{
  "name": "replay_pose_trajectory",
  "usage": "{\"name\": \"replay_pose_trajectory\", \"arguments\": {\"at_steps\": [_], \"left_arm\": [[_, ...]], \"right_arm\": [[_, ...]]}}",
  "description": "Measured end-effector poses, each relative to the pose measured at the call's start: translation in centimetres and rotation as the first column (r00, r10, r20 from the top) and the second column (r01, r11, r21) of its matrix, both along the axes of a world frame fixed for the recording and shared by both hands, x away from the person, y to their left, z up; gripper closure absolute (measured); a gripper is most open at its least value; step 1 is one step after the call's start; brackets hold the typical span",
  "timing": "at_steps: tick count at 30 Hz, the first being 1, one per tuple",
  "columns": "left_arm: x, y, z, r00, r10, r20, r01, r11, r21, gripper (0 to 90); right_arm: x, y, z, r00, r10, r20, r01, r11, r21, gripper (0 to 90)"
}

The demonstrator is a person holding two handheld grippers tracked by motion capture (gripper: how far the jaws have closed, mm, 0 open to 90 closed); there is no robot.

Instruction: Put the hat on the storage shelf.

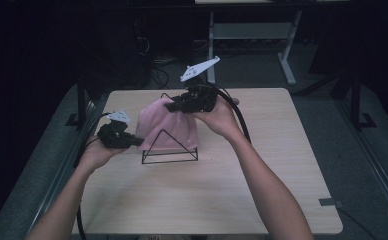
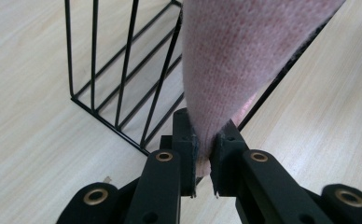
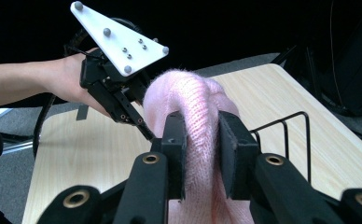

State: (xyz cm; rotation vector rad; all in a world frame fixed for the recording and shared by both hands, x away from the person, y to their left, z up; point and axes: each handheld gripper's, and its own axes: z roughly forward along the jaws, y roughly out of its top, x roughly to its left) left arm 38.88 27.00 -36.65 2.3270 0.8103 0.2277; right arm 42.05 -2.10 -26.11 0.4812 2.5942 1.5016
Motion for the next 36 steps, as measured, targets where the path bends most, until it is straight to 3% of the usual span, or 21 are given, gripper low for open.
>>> {"name": "replay_pose_trajectory", "arguments": {"at_steps": [18,23,36], "left_arm": [[0.1,-0.4,-2.3,0.9992,-0.012,-0.038,0.014,0.9978,0.064,81.5],[0.0,-0.4,-3.0,0.9984,0.002,-0.056,0.001,0.9985,0.054,81.5],[0.3,-0.6,-4.1,0.9969,-0.002,-0.079,0.011,0.9942,0.107,81.5]], "right_arm": [[0.4,0.3,-2.2,0.9984,0.017,-0.054,-0.019,0.999,-0.051,73.0],[0.5,0.4,-2.8,0.9964,0.014,-0.083,-0.019,0.998,-0.059,72.3],[0.8,0.4,-4.0,0.9912,0.017,-0.131,-0.028,0.996,-0.079,63.7]]}}
